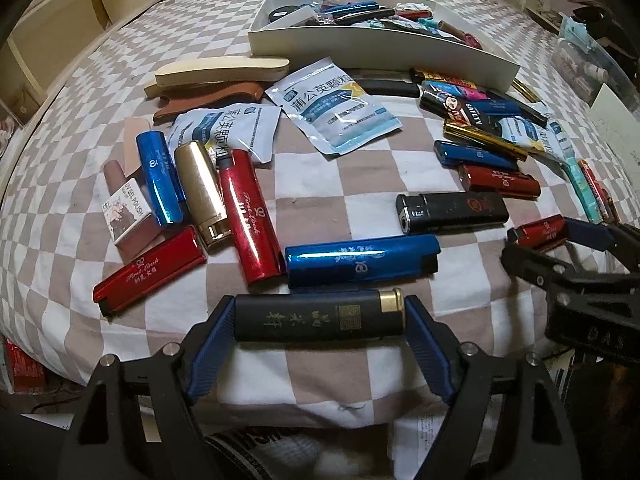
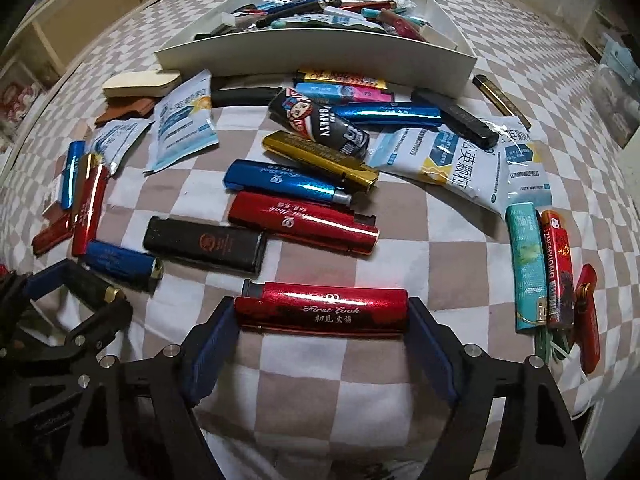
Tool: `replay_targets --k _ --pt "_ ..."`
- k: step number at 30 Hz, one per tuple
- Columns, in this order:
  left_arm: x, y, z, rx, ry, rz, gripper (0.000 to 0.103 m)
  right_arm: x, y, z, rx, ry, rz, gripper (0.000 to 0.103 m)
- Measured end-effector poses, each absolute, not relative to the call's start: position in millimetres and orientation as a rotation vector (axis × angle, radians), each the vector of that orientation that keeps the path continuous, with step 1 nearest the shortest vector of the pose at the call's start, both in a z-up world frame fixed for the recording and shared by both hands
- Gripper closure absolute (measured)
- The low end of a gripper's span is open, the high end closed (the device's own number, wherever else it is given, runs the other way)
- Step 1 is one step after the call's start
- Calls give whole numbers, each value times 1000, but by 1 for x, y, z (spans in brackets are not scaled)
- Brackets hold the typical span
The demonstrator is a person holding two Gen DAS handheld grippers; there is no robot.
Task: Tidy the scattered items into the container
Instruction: 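Carry the black tube and red case over the white tray with both tools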
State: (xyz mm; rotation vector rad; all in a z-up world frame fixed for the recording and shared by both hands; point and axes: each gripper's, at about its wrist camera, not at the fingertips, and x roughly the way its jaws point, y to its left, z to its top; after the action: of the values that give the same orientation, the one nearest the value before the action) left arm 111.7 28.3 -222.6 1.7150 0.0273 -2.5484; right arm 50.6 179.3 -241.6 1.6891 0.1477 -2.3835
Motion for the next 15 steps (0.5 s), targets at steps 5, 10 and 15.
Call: replay_targets --k 5,10,15 --pt "110 35 -216 1714 26 -2562 21 61 184 -239 1672 144 -2356 20" --pt "115 39 -207 1714 50 -2596 21 68 186 -235 1660 107 -2337 20" --pt "111 39 -199 1712 86 -2633 21 64 183 -225 1630 68 -2351 21"
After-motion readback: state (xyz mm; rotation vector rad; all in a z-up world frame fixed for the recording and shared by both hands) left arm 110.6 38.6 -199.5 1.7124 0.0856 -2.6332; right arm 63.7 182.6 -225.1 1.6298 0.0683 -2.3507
